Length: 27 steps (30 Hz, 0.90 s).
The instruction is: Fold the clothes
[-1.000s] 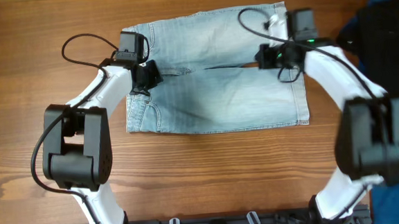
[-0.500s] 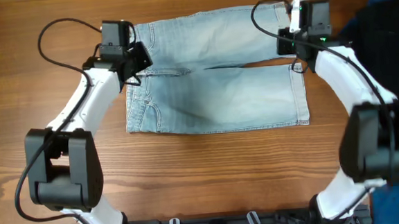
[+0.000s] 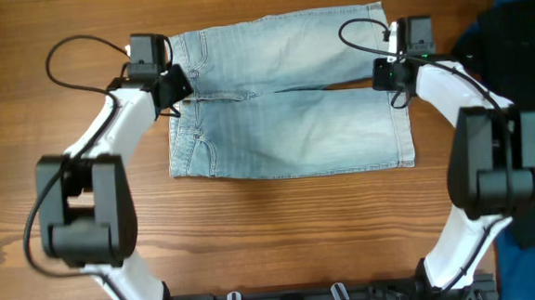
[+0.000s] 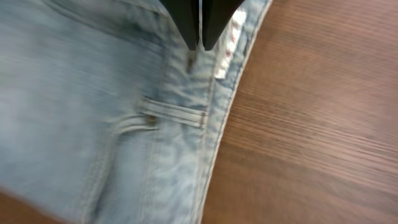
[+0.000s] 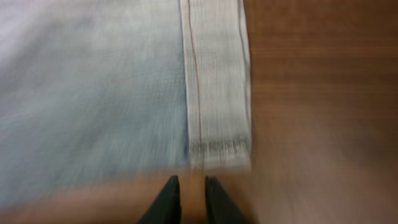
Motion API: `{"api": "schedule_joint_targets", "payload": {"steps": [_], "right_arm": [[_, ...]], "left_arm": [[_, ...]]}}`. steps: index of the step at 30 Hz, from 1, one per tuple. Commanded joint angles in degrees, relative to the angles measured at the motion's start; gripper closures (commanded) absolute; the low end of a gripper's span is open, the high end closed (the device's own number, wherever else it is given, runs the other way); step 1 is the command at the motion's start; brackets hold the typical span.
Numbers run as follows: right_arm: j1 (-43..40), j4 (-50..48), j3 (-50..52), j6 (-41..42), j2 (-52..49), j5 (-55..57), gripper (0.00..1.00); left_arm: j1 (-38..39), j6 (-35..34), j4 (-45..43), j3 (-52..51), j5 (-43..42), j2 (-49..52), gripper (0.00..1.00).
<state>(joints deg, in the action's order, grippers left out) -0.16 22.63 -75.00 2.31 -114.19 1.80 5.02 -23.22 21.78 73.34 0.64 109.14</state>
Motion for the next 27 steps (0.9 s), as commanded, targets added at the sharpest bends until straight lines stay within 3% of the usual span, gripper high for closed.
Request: {"api": "schedule_joint_targets", "payload": {"steps": [1, 6, 7, 8, 13, 16, 21, 27], "right_arm": [[0.2, 9.4, -0.3, 7.0, 14.7, 0.8, 0.83], [0.1, 32.6, -0.3, 17.5, 25.2, 0.8, 0.83], [0.1, 38.1, -0.3, 18.7, 25.5, 0.9, 0.61], [0.1, 40.9, -0.2, 18.8, 25.4, 1.5, 0.50], [-0.1, 44.5, 5.6, 24.1, 25.4, 3.3, 0.34], [-1.0, 40.2, 12.6, 26.8, 25.3, 1.6, 0.34], [-3.5, 28.1, 22.9, 28.5, 25.3, -3.3, 0.41], [-5.5, 22.6, 25.2, 31.1, 25.3, -3.4, 0.46]], "left_arm": [[-0.2, -0.5, 4.7, 0.2, 1.0, -15.8, 0.96], [-0.2, -6.8, 23.2, 0.2, 1.0, -26.9, 0.96], [-0.1, -7.8, 28.6, 0.2, 0.9, -27.4, 0.96], [-0.2, -7.7, 31.9, 0.2, 0.9, -27.3, 0.96], [-0.2, -7.7, 38.7, -0.9, 1.0, -25.3, 0.89], [-0.2, -7.7, 37.0, -3.7, 1.0, -24.2, 0.82], [-0.1, -7.5, 36.6, -5.1, 0.9, -22.0, 0.77], [-0.1, -7.5, 36.5, -5.1, 1.0, -21.8, 0.75]]}}
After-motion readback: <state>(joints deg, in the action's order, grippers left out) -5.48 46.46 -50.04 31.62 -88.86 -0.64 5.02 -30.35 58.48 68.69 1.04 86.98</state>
